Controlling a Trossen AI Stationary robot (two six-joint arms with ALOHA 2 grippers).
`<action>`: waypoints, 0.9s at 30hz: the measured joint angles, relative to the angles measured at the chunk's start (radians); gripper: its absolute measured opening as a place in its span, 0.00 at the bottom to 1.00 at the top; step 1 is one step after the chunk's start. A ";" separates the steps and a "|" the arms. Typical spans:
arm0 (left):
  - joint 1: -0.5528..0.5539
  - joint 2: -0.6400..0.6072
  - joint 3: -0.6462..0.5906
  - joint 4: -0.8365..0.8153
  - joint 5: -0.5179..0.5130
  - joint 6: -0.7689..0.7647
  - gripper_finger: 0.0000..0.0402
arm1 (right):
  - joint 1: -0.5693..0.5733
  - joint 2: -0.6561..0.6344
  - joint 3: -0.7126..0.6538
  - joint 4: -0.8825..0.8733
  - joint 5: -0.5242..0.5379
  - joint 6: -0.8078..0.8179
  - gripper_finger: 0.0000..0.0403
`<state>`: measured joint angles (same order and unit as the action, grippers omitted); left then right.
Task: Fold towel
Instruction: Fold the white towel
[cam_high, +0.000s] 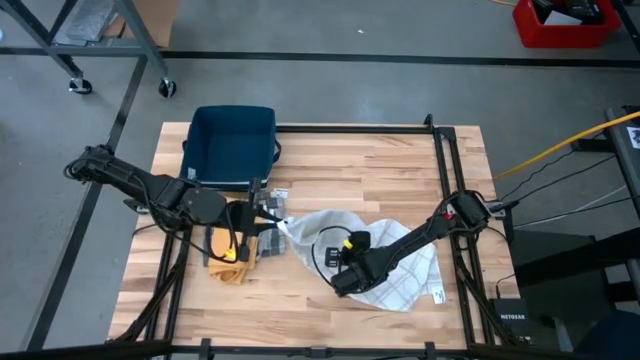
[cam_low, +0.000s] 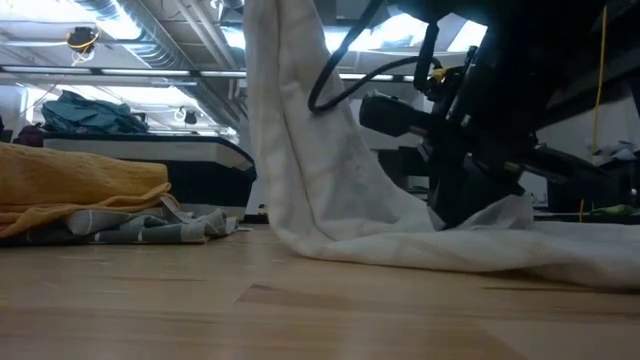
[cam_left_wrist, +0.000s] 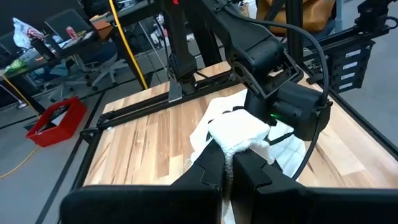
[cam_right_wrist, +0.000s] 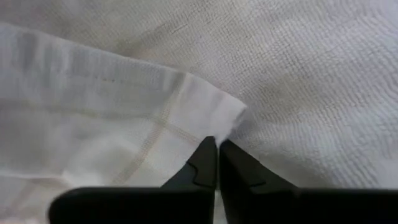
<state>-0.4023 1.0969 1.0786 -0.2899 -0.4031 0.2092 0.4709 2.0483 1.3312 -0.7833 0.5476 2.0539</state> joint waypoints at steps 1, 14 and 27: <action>0.000 0.000 0.000 -0.006 0.000 0.000 0.00 | 0.000 0.000 0.000 0.000 0.001 -0.009 0.02; 0.000 0.000 0.000 -0.059 -0.195 0.070 0.00 | 0.043 -0.029 0.217 -0.335 0.296 -0.125 0.02; 0.000 0.000 -0.001 0.658 -0.424 0.672 0.00 | 0.085 -0.157 0.700 -0.790 0.663 -0.445 0.01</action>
<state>-0.4026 1.0973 1.0775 0.3679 -0.8272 0.8809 0.5564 1.8909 2.0308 -1.5730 1.2104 1.6088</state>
